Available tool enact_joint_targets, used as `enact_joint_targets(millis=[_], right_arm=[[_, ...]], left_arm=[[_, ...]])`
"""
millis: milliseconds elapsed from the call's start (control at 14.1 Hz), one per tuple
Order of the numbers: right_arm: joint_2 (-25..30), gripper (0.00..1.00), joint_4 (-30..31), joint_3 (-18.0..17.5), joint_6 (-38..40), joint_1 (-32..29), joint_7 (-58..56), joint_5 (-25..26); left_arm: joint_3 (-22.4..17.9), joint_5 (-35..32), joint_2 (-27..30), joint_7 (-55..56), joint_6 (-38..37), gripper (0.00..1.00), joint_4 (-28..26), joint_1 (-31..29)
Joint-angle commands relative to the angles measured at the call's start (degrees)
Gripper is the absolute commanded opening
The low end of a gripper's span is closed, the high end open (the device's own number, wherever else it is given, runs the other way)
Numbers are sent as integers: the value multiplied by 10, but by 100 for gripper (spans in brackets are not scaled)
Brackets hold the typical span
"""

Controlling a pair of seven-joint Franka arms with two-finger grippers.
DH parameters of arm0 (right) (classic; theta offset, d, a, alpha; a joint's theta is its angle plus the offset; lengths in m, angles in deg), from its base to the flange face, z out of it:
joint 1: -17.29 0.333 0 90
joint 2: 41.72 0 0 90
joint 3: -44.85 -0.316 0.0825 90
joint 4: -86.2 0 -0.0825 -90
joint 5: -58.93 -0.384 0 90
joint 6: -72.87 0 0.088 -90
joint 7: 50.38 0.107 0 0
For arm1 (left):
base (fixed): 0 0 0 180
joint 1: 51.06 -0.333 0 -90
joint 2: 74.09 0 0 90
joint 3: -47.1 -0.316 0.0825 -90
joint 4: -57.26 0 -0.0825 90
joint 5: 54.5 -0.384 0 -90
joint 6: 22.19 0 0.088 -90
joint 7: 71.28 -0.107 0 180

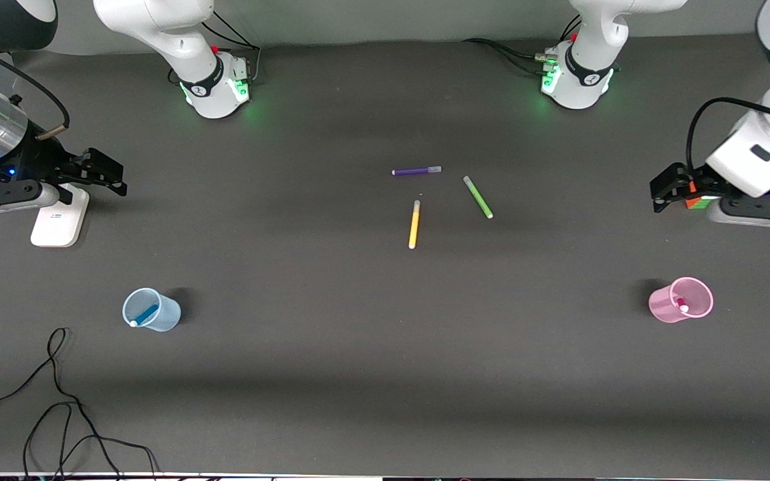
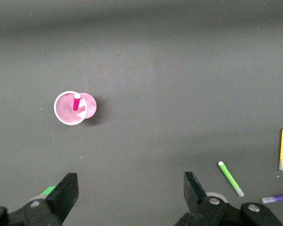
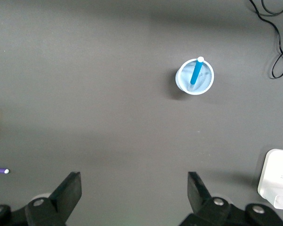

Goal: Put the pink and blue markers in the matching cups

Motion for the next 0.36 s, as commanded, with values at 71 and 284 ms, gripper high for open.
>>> enact_joint_targets(millis=[71,284], right_arm=[[-2,100,-8,-7,4,-4,13,5],[-4,100,-8,-6,4,-6,12,3]], left_arm=[[-12,10,-1,12,-11,100,-1,7],[-12,10,-10,4,-30,100,10,2]])
